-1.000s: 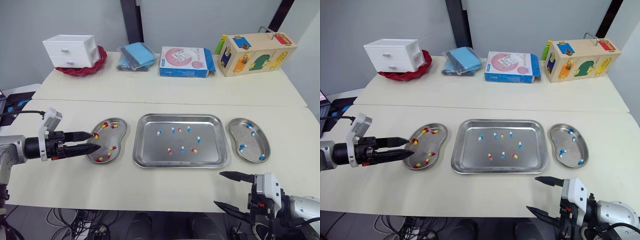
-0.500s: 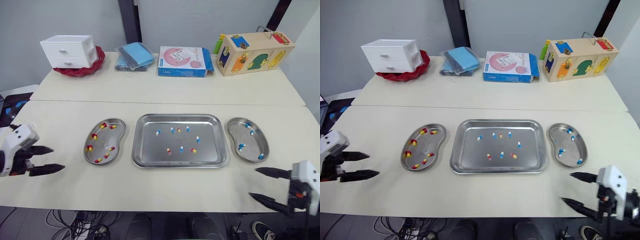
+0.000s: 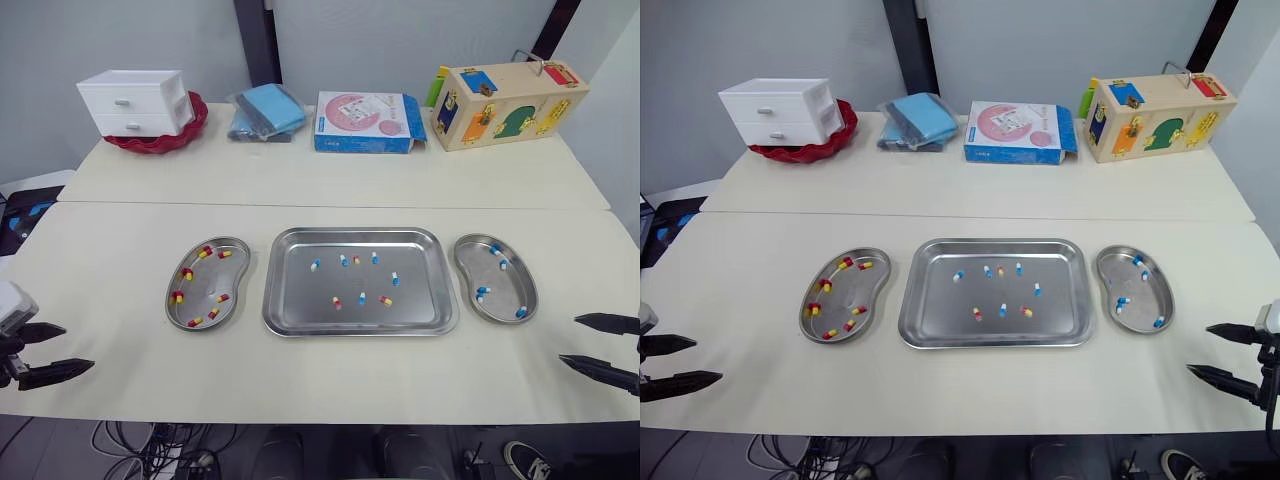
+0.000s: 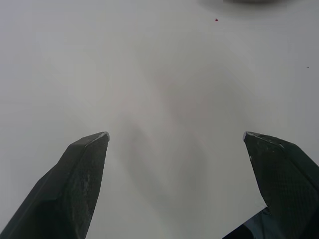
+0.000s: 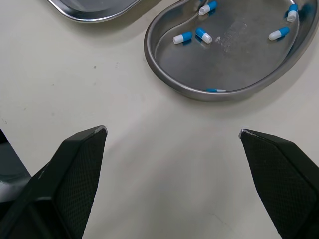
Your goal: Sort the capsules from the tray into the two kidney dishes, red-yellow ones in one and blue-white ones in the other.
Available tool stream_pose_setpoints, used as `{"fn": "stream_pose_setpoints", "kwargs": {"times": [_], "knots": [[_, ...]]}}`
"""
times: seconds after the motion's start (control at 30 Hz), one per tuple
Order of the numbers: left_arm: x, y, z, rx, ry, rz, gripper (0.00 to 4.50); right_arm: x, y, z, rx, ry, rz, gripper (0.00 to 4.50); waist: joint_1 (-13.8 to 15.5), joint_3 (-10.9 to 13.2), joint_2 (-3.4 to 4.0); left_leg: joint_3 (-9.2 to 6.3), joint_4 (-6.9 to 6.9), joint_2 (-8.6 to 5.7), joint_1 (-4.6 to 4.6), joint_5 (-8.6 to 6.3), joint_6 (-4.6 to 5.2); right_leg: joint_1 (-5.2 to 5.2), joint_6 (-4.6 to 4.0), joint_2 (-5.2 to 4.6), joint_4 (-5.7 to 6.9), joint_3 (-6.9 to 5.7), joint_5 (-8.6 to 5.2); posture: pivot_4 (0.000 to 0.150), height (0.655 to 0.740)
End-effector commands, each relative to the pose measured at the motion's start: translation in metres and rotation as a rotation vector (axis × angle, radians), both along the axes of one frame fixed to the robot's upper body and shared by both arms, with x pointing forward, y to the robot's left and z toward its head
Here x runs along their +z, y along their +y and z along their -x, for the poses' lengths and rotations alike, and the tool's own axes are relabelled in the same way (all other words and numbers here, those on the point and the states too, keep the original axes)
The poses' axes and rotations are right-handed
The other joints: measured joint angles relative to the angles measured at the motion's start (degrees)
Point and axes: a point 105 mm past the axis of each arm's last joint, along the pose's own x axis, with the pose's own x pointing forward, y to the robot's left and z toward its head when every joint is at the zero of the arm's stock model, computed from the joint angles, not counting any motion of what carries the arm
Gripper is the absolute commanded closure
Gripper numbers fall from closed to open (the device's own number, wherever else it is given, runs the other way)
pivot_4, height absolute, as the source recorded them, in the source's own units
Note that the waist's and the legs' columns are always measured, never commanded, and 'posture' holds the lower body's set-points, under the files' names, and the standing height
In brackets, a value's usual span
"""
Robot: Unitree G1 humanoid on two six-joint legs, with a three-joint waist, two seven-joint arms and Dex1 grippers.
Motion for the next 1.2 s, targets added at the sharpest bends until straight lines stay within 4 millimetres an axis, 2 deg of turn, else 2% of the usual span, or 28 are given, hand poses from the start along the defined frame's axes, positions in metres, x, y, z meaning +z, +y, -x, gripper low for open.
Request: {"fn": "stream_pose_setpoints", "kwargs": {"times": [0.03, 0.2, 0.33, 0.4, 0.47, 0.53, 0.6, 0.73, 0.9, 0.97, 1.1, 1.2], "knots": [[0.012, -0.007, -0.004, -0.023, -0.062, 0.010, 0.01, 0.006, -0.003, -0.005, 0.001, -0.025, 0.027, 0.00, -0.06, 0.00, 0.00, 0.00, 0.00, 0.00, 0.01, 0.00, 0.00, 0.00, 0.00, 0.00, 0.00, 0.00, 0.00, 0.150, 0.7400], [0.010, -0.044, -0.001, -0.164, -0.112, 0.098, 0.01, 0.011, -0.008, -0.007, -0.013, -0.024, 0.065, 0.00, -0.22, 0.01, 0.02, 0.07, 0.00, 0.00, 0.00, -0.01, 0.00, 0.00, 0.00, -0.01, -0.01, 0.06, 0.00, 0.150, 0.7400], [0.002, -0.092, 0.021, -0.344, -0.081, 0.208, 0.01, 0.016, -0.008, -0.002, 0.000, -0.001, 0.075, 0.00, -0.38, 0.01, 0.00, 0.12, 0.00, 0.00, -0.01, -0.02, 0.01, 0.00, 0.00, -0.01, -0.03, 0.14, 0.00, 0.150, 0.7400], [0.001, -0.106, 0.028, -0.391, -0.081, 0.240, 0.01, 0.019, -0.006, -0.001, 0.007, 0.007, 0.071, 0.00, -0.38, 0.01, -0.01, 0.14, 0.02, 0.00, 0.01, -0.04, 0.04, 0.02, 0.01, -0.02, -0.05, 0.17, 0.01, 0.150, 0.7400], [-0.008, -0.123, 0.040, -0.470, -0.085, 0.278, 0.01, 0.025, 0.004, -0.005, 0.022, 0.007, 0.040, 0.00, -0.39, 0.01, 0.00, 0.13, 0.03, 0.00, 0.06, -0.04, 0.04, 0.06, 0.01, -0.02, -0.04, 0.18, 0.01, 0.150, 0.7400], [-0.013, -0.139, 0.049, -0.547, -0.136, 0.333, 0.01, 0.033, 0.019, -0.009, 0.050, -0.008, 0.010, 0.00, -0.49, -0.03, 0.10, 0.21, 0.05, 0.00, 0.09, -0.04, 0.04, 0.07, 0.03, -0.02, -0.06, 0.28, 0.02, 0.150, 0.7400], [-0.015, -0.149, 0.050, -0.569, -0.213, 0.354, 0.01, 0.040, 0.034, -0.011, 0.078, -0.024, -0.023, 0.00, -0.50, -0.02, 0.04, 0.28, 0.05, 0.01, 0.12, -0.04, 0.04, 0.07, 0.04, -0.01, -0.05, 0.34, 0.02, 0.150, 0.7400], [-0.017, -0.175, 0.050, -0.577, -0.414, 0.420, 0.01, 0.058, 0.077, -0.013, 0.159, -0.031, -0.105, 0.00, -0.38, -0.01, 0.01, 0.27, 0.10, -0.01, 0.07, -0.04, 0.05, 0.09, 0.08, -0.02, -0.11, 0.35, 0.05, 0.150, 0.7400], [-0.027, -0.192, 0.054, -0.458, -0.569, 0.527, 0.01, 0.075, 0.143, -0.026, 0.278, -0.148, -0.166, 0.00, -0.49, -0.08, -0.16, 0.24, 0.13, 0.01, 0.04, -0.05, 0.06, 0.12, 0.14, -0.01, -0.24, 0.34, 0.09, 0.150, 0.7400], [-0.027, -0.196, 0.052, -0.431, -0.608, 0.542, 0.01, 0.076, 0.162, -0.027, 0.322, -0.159, -0.187, 0.00, -0.45, -0.09, -0.20, 0.20, 0.13, 0.01, 0.01, -0.05, 0.06, 0.11, 0.15, -0.01, -0.28, 0.32, 0.10, 0.150, 0.7400], [-0.027, -0.199, 0.041, -0.333, -0.718, 0.537, 0.01, 0.086, 0.200, -0.051, 0.325, -0.297, -0.255, 0.00, -0.08, -0.11, -0.26, 0.13, 0.16, -0.02, -0.05, -0.05, 0.07, 0.08, 0.17, -0.03, -0.32, 0.27, 0.11, 0.150, 0.7400], [-0.034, -0.202, 0.038, -0.227, -0.752, 0.537, 0.01, 0.074, 0.234, -0.076, 0.303, -0.263, -0.298, 0.00, -0.40, -0.15, -0.30, 0.11, 0.16, 0.00, -0.04, -0.05, 0.07, 0.08, 0.18, -0.02, -0.35, 0.26, 0.13, 0.150, 0.7400]]}}
